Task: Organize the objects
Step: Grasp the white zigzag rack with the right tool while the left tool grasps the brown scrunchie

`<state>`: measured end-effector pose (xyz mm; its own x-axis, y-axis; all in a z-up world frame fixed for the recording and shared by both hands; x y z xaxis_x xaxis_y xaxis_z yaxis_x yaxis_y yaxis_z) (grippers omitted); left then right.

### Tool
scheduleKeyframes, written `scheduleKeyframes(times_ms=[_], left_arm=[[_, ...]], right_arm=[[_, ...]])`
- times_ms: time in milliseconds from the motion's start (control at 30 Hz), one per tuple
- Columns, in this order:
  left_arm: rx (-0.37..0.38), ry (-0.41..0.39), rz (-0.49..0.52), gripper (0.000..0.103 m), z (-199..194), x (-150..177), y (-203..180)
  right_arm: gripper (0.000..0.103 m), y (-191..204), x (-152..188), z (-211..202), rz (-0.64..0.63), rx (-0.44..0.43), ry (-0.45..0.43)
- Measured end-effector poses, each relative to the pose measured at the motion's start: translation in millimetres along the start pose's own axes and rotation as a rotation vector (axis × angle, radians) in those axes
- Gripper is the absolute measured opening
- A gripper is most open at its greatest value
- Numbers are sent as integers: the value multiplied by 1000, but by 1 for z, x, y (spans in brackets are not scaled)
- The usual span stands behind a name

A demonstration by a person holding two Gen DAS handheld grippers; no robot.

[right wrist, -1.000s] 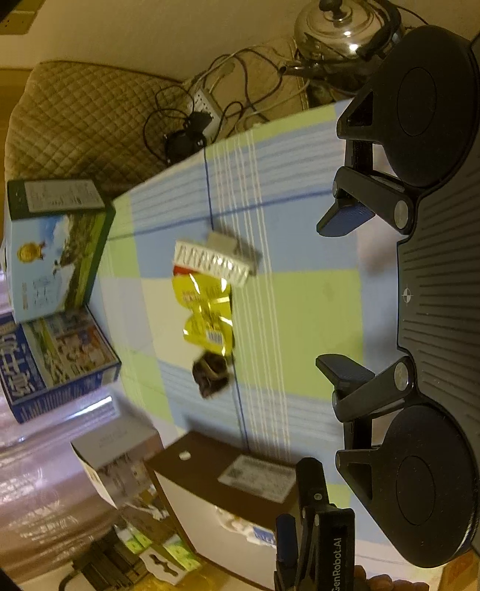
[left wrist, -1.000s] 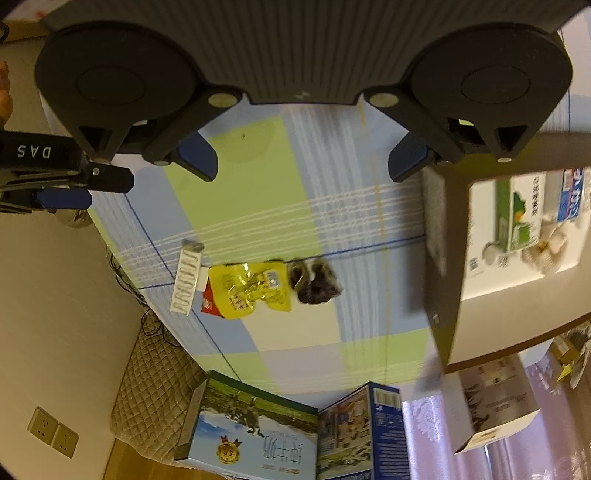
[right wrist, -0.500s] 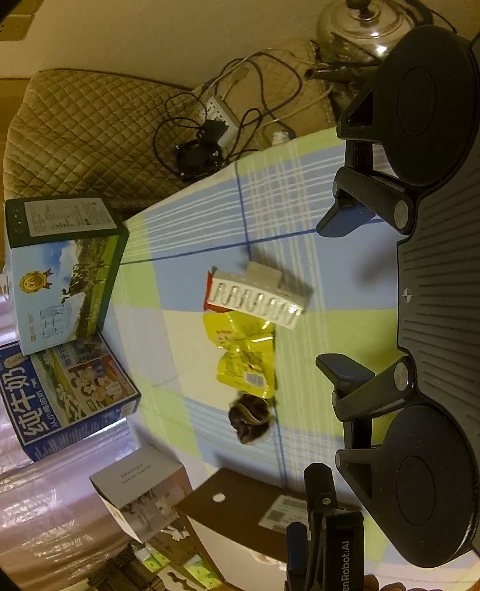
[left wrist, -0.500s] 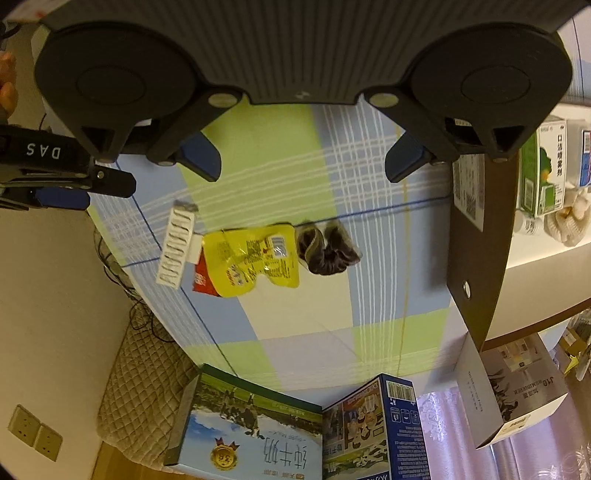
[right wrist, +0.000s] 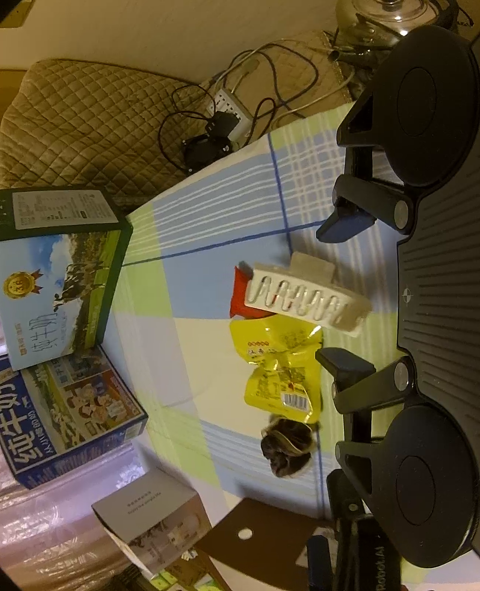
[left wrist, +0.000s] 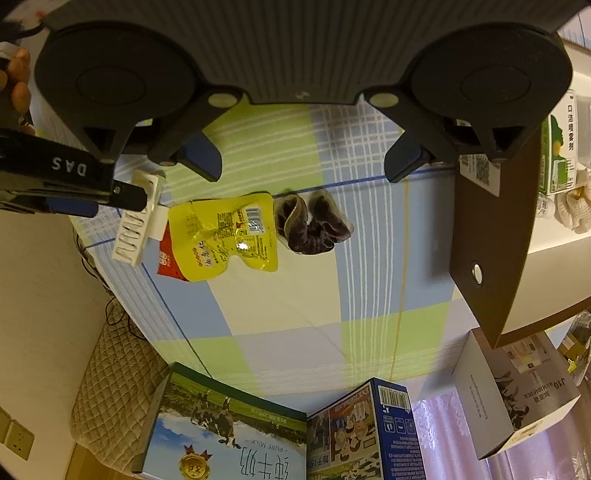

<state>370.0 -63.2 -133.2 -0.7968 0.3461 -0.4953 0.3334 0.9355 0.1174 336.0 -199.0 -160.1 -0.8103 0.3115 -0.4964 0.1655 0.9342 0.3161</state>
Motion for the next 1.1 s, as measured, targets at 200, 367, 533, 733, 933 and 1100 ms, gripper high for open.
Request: scheduleKeyframes(times_ms=[200, 367, 533, 733, 933, 1100], left_arm=[[1, 14, -3, 92, 14, -4, 1], [13, 12, 10, 91, 23, -8, -3], [17, 9, 13, 91, 33, -12, -6], [-8, 23, -4, 91, 52, -17, 2], [-24, 34, -25, 82, 70, -21, 17], [4, 39, -54, 59, 82, -23, 25]], right_arm=[[55, 0, -5, 22, 7, 20, 5], [36, -5, -5, 31, -6, 19, 12], [25, -21, -5, 29, -21, 29, 18], [25, -48, -7, 17, 19, 39, 16], [25, -62, -8, 9, 41, 44, 8], [25, -62, -8, 9, 37, 40, 4]])
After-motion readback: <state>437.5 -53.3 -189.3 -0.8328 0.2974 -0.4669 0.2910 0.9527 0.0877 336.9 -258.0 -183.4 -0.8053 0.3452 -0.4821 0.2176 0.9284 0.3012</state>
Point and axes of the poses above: each gripper's, at about its wrist camera, not at the fingertips, and z roughly the way its jaws point, y to its left, x to its underside, the point moved 8 cm from there along z, roughly the way its jaws point, and after that the axes turned 13 degrees about z, right-handed, at the moved point
